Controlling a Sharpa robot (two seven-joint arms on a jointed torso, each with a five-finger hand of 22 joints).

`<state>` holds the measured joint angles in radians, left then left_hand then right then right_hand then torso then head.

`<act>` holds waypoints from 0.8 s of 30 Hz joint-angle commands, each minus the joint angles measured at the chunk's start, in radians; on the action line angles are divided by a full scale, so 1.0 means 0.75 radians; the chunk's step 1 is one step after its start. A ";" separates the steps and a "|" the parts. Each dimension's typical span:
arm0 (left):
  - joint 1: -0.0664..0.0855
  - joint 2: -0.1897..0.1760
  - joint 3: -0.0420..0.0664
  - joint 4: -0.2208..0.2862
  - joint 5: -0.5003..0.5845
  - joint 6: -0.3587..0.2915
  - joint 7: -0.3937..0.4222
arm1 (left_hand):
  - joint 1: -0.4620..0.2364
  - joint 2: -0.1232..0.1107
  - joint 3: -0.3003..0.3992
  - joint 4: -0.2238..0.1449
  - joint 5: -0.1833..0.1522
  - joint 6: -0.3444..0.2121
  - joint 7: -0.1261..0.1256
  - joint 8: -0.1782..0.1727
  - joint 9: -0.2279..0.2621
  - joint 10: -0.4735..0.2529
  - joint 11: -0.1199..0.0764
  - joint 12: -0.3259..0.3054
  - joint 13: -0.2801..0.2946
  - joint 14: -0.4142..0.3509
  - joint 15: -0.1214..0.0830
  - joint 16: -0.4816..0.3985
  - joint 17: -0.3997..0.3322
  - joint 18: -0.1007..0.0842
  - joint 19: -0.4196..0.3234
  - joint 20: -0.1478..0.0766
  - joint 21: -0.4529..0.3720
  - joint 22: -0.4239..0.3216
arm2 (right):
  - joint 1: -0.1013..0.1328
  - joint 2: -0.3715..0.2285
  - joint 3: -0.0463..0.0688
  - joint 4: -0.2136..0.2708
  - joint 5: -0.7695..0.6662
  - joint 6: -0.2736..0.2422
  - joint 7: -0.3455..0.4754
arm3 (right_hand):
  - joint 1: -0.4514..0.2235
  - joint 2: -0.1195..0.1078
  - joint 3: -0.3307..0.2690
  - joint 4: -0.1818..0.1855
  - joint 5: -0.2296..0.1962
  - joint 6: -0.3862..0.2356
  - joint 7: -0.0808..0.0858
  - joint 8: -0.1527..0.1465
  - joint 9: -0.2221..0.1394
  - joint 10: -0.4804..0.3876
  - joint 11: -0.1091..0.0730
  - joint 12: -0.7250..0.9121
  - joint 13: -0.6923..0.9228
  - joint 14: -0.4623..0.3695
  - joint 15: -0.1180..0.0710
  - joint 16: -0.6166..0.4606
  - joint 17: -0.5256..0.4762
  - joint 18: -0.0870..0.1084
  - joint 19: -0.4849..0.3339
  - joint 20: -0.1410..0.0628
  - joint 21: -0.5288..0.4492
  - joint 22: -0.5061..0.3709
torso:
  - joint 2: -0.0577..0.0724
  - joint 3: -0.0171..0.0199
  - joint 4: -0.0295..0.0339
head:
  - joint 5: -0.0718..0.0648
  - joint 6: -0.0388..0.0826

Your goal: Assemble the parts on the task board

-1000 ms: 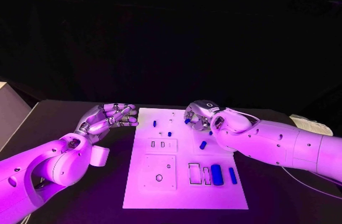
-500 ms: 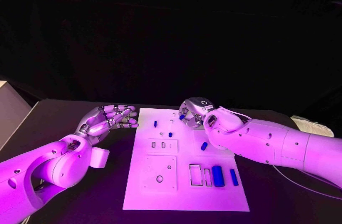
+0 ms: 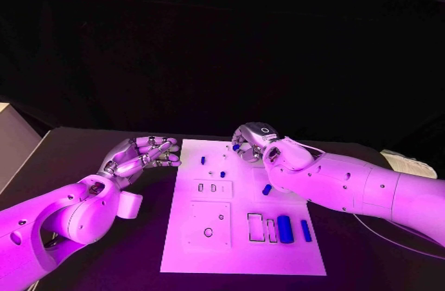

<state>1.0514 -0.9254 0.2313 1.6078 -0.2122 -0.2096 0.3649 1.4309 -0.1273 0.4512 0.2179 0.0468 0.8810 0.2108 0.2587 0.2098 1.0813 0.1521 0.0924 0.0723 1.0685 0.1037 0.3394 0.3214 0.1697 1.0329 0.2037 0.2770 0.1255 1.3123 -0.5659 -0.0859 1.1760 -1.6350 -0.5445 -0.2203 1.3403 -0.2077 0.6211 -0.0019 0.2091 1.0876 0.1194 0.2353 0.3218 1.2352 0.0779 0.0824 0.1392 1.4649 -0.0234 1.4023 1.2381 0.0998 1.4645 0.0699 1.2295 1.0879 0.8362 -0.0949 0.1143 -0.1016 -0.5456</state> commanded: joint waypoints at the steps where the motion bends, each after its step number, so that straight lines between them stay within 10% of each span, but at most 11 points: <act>1: 0.000 0.001 0.001 0.003 -0.008 0.028 0.005 | -0.006 -0.007 0.007 0.001 0.004 0.001 0.008 -0.005 0.002 0.004 0.008 -0.009 -0.002 -0.005 -0.001 0.005 0.001 0.013 -0.008 -0.001 0.000 0.000 | 0.002 0.004 0.002 0.005 -0.028 -0.030 -0.014 | 0.008 0.011 0.009 -0.003 0.006 -0.005 0.005 0.005 0.015 0.042 -0.032 0.002 0.009 0.067 -0.009 0.005 0.001 -0.015 0.005 -0.006 0.010 0.003 | 0.004 -0.0008 -0.0025 | 0.002 0.001; 24: 0.000 0.008 0.002 -0.008 -0.011 0.033 0.003 | -0.005 -0.008 0.011 -0.002 0.004 0.001 0.008 -0.006 0.002 0.004 0.008 -0.012 -0.002 -0.008 0.000 0.006 0.005 0.014 -0.010 0.000 0.000 0.000 | 0.005 0.034 0.004 0.004 -0.029 -0.044 -0.003 | 0.007 0.007 0.011 -0.007 0.012 -0.009 0.006 0.005 0.020 0.041 -0.030 -0.001 0.010 0.067 -0.008 0.007 0.003 -0.016 0.006 -0.006 0.013 0.007 | 0.014 -0.0046 -0.0023 | 0.008 -0.001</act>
<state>1.0514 -0.9215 0.2318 1.6010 -0.2145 -0.2057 0.3630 1.4309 -0.1273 0.4540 0.2151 0.0468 0.8810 0.2108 0.2588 0.2105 1.0813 0.1521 0.0863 0.0723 1.0685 0.1038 0.3394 0.3240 0.1696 1.0329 0.2037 0.2770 0.1255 1.3148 -0.5415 -0.0840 1.1800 -1.6431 -0.5651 -0.2234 1.3403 -0.2077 0.6227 -0.0063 0.2142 1.0830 0.1206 0.2335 0.3354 1.2352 0.0779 0.0803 0.1451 1.4649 -0.0233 1.4022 1.2391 0.0997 1.4645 0.0699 1.2334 1.0923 0.8460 -0.0973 0.1125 -0.0964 -0.5463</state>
